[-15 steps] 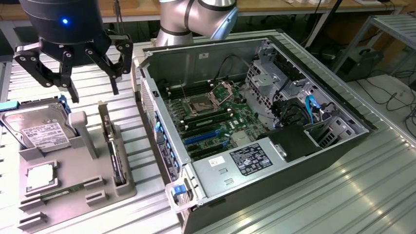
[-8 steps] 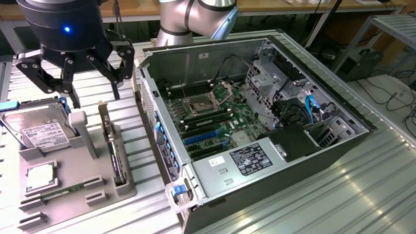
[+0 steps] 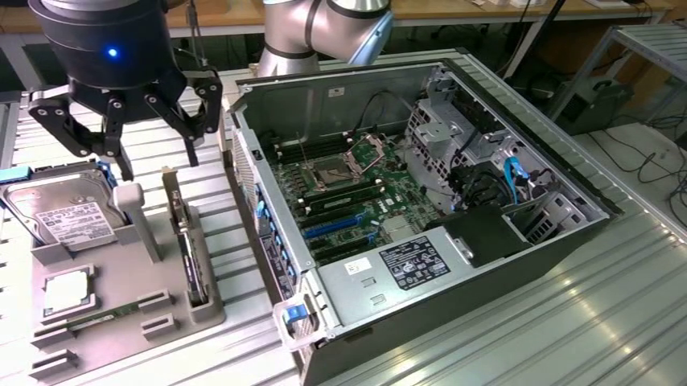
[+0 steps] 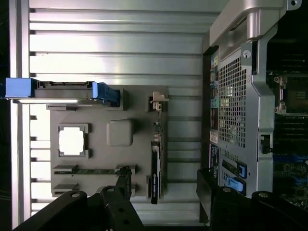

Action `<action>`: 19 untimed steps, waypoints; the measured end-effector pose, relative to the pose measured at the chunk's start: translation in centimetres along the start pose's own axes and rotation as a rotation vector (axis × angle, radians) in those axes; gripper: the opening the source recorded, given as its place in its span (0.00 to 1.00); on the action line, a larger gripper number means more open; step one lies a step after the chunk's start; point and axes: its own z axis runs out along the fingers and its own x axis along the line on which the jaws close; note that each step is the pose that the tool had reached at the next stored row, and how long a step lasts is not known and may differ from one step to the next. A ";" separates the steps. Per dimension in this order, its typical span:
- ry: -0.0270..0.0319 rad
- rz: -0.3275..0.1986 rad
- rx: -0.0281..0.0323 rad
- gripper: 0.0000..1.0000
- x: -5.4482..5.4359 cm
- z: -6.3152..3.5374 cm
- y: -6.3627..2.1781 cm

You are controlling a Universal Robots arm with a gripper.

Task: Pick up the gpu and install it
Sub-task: 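Pick up the gpu and move the gpu toward the slot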

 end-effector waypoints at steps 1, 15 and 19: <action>0.0001 0.000 0.0002 0.66 0.0 0.01 0.00; -0.0012 0.000 0.0000 0.66 0.0 1.21 -0.12; -0.0012 0.000 0.0000 0.66 0.0 1.66 -0.14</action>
